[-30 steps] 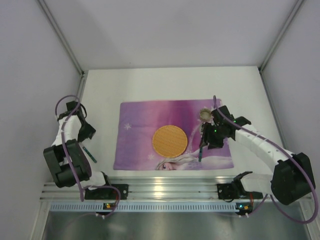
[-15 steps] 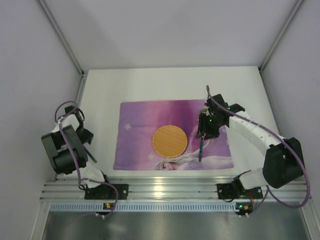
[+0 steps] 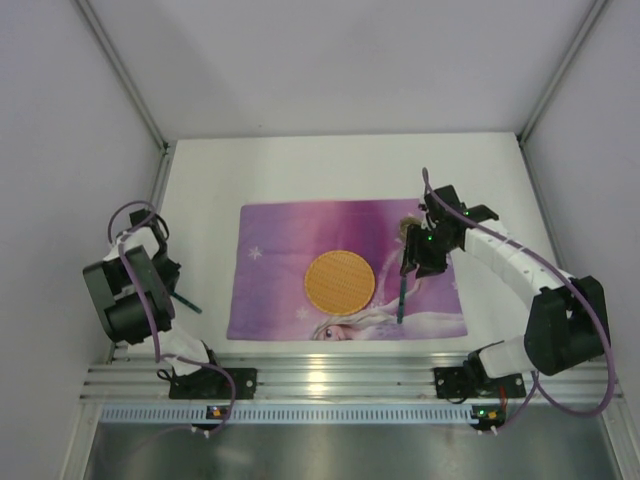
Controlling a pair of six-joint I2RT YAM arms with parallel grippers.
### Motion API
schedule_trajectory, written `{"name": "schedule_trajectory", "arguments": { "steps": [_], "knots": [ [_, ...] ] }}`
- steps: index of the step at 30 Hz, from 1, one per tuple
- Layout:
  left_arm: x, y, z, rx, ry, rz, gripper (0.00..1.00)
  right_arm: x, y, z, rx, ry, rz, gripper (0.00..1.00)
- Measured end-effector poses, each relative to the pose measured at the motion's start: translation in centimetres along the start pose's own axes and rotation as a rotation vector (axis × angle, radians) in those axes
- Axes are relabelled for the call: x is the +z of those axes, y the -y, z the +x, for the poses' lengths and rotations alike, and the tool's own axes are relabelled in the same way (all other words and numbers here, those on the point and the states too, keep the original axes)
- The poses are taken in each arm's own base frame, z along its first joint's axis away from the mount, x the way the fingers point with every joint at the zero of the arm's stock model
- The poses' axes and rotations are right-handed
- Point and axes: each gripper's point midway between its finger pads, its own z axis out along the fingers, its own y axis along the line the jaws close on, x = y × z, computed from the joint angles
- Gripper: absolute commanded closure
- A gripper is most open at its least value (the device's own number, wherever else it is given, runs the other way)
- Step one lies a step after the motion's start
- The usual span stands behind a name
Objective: Set the dinner table for one person
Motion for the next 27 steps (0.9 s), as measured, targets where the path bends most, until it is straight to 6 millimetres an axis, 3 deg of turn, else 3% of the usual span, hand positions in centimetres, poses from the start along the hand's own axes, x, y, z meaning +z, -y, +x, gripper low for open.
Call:
{"name": "schedule_trajectory", "arguments": {
  "steps": [6,9,12,15,17,19,22,27],
  "knots": [
    [-0.4,1.1,-1.2,0.018,0.016,0.022,1.0,-0.1,0.6,-0.2,0.007,0.0,0.007,0.57],
    [-1.3,3.5,-1.5,0.058,0.027,0.103,1.0,-0.3,0.7,-0.5,0.006,0.005,0.007,0.57],
    [-4.1,7.8,-1.9,0.171,0.055,0.235,1.0,-0.6,0.4,-1.6,0.01,0.022,0.004,0.57],
    [-8.9,13.3,-2.9,0.313,0.146,0.392,1.0,-0.9,0.0,-3.1,0.01,0.05,-0.002,0.57],
    [-12.3,17.0,-2.2,0.417,0.211,0.498,1.0,-1.3,-0.1,-4.0,0.009,0.073,-0.004,0.57],
    [-14.7,20.0,0.5,0.529,0.235,0.579,1.0,-1.5,-0.1,-4.6,0.011,0.089,-0.002,0.56],
    [-16.3,22.1,6.4,0.678,0.17,0.674,1.0,-1.6,0.2,-4.9,0.016,0.1,0.008,0.56],
    [-14.7,20.9,14.5,0.841,0.023,0.687,1.0,-1.5,0.5,-4.9,0.023,0.109,0.018,0.55]
  ]
}}
